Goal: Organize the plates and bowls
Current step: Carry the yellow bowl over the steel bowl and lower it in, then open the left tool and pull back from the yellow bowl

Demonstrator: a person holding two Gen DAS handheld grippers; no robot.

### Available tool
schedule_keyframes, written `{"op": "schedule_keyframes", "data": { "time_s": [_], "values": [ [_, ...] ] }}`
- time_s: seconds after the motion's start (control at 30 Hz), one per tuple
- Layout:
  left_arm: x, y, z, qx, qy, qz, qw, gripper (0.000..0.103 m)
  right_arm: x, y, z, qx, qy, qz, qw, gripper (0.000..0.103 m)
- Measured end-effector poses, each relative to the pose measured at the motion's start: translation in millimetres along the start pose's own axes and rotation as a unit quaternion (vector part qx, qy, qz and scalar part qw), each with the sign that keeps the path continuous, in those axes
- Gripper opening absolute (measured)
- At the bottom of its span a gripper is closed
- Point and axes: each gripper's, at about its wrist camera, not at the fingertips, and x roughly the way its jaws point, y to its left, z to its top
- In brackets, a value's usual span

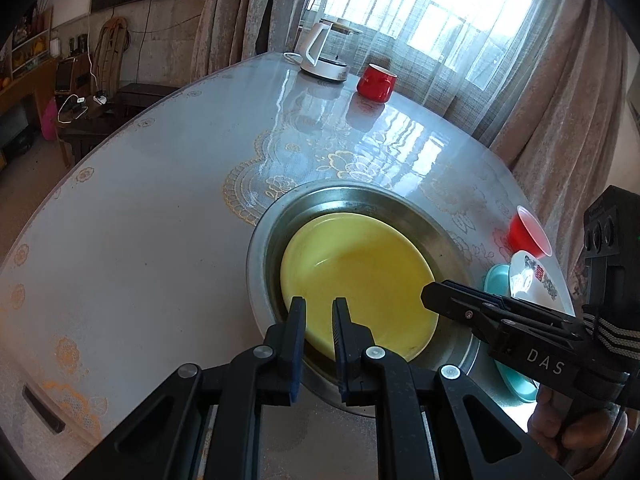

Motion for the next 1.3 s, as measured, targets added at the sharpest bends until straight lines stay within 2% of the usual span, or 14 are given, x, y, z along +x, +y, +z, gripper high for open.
{"op": "schedule_keyframes", "data": {
  "time_s": [0.23, 0.43, 0.6, 0.83, 1.3],
  "values": [
    [0.7, -3.2, -2.7, 0.018, -0.003, 0.007, 0.9998, 0.012, -1.6, 7.4, -4.2, -0.028, -0.009, -0.024, 0.999, 0.022],
    [1.2, -4.8, -1.7, 0.018, -0.003, 0.007, 0.9998, 0.012, -0.1, 18.2, -10.0, -0.076, -0.018, -0.065, 0.995, 0.021],
    [1.0, -7.9, -3.2, 0.025, -0.002, 0.001, 0.9997, 0.012, -4.3, 17.6, -12.1, -0.086, -0.026, -0.093, 0.992, 0.018],
    [3.7, -16.2, -6.0, 0.042, 0.002, -0.007, 0.9991, 0.012, -12.5, 11.0, -10.6, -0.068, -0.032, -0.082, 0.994, 0.021],
    [14.5, -36.8, -6.3, 0.063, 0.003, -0.008, 0.9980, 0.013, -39.4, -4.9, -18.4, -0.014, -0.088, -0.047, 0.995, 0.023]
  ]
}}
